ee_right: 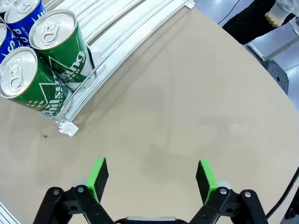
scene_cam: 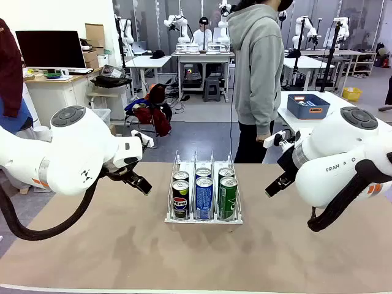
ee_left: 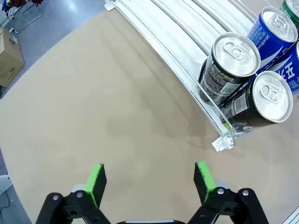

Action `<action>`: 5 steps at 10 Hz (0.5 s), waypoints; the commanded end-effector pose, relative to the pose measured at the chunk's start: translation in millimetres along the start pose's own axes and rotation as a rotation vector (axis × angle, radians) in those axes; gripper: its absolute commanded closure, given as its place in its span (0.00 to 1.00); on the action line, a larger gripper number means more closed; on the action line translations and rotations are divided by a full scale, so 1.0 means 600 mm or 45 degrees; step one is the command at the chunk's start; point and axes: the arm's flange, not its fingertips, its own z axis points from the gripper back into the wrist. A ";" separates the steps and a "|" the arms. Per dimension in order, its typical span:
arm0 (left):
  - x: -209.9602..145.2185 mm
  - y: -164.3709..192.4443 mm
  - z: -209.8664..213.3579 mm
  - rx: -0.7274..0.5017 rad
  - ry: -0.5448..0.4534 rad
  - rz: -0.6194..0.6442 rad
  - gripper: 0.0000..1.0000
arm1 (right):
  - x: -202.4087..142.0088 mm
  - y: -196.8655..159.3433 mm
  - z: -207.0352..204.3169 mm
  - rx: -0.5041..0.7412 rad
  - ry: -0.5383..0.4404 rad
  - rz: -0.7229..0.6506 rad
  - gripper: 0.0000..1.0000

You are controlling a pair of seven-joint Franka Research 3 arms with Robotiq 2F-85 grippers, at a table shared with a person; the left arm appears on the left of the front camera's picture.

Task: Fill the beverage cans into the dispenser.
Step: Pick up the Pepsi coke handed by the human.

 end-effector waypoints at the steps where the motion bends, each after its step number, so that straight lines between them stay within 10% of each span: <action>1: 0.000 0.000 0.000 0.000 0.000 0.000 0.00 | 0.000 0.000 0.000 0.000 0.000 0.000 0.00; 5: 0.000 0.000 0.000 0.000 0.000 0.000 0.00 | 0.000 0.000 0.000 0.000 0.000 0.000 0.00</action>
